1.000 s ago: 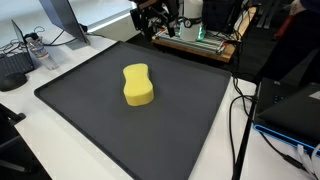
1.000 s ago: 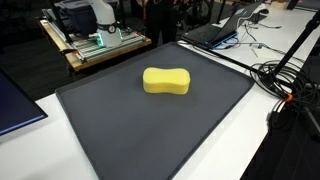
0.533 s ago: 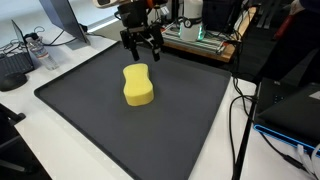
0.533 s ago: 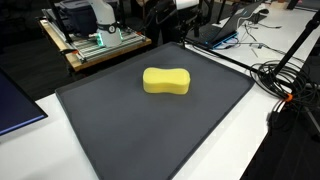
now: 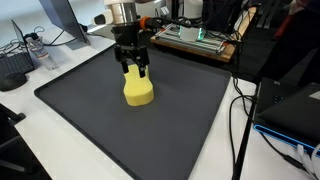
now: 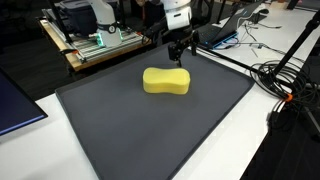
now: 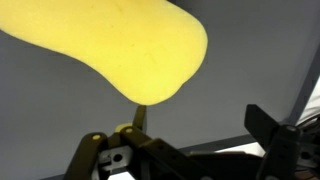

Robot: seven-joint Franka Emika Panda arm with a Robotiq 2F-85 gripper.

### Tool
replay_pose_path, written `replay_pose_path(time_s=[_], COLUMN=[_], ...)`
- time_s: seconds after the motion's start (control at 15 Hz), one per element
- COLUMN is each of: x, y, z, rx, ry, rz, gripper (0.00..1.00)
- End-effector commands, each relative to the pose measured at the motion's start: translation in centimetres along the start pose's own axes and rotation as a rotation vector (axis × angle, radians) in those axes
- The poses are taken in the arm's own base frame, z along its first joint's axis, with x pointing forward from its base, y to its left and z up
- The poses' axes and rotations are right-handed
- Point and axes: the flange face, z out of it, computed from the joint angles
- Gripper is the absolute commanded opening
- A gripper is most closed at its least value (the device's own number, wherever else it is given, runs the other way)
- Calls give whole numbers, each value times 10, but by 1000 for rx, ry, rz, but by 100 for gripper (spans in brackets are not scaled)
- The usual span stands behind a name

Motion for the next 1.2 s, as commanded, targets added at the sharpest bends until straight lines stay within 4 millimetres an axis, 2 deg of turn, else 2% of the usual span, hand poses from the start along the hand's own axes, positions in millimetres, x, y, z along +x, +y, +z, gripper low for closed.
replay_pose_path(time_s=[0.0, 0.53, 1.13], x=[0, -2, -5], y=[3, 15, 17], z=[25, 61, 79], rx=[-46, -128, -156], ry=[46, 139, 148], rz=[-4, -29, -57], gripper=[100, 100, 100])
